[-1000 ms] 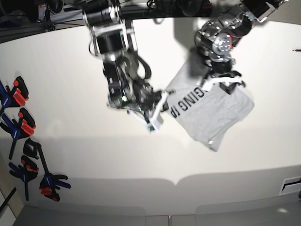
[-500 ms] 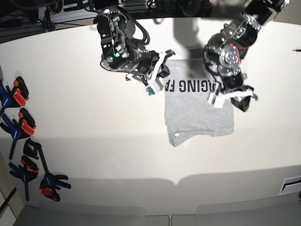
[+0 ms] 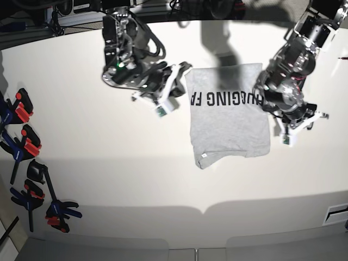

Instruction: Fold the T-shirt properly

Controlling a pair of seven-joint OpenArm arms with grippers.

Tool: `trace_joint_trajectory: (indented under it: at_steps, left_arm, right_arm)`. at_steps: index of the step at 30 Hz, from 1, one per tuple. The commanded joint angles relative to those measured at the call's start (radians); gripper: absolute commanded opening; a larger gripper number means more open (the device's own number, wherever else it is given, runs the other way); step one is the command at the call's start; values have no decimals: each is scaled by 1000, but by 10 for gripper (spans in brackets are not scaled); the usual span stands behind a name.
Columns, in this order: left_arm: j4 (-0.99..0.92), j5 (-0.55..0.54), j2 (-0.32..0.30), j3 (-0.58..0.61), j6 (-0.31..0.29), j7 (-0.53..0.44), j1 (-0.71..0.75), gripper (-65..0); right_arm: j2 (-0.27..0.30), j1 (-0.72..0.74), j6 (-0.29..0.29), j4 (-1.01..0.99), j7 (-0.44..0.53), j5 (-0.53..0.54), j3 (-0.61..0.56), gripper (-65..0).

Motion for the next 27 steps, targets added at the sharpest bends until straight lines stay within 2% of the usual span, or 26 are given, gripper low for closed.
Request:
trace_joint_trajectory:
  at_steps: [1, 4, 7, 9, 13, 17, 19, 22, 24, 27]
  left_arm:
    - [21, -2, -13, -46, -19, -24, -20, -513]
    - [48, -119, -11, -155, -64, -36, -13, -513]
    - [133, -271, -11, -259, -141, -74, 29, -513]
    - [215, -396, -11, -323, -210, -109, 74, -513]
    - [371, -659, -11, -449, -385, -180, 184, -513]
    - [452, -848, -1, -581, -527, -183, 285, -513]
    - [462, -893, 1, -647, -567, -180, 342, -513]
    - [464, -894, 24, -758, -571, -164, 462, -513]
    - [478, -919, 52, -829, -621, -165, 550, -513]
    - [535, -1007, 90, -903, -739, -161, 681, -513]
  right_arm:
    - [0, 14, 11, 25, 5, 19, 27, -650]
    - [0, 14, 12, 34, -11, 22, 109, -650]
    - [3, 13, 23, 43, -16, 31, 198, -650]
    - [25, 13, 51, 52, -45, 97, 247, -650]
    - [85, 8, 98, 78, -131, 253, 314, -650]
    - [135, -38, 121, 129, -166, 335, 364, -650]
    - [156, -82, 121, 169, -183, 364, 389, -650]
    - [183, -177, 121, 252, -225, 418, 441, -650]
    - [186, -250, 123, 312, -228, 447, 489, -650]
    - [186, -358, 137, 395, -229, 496, 573, -650]
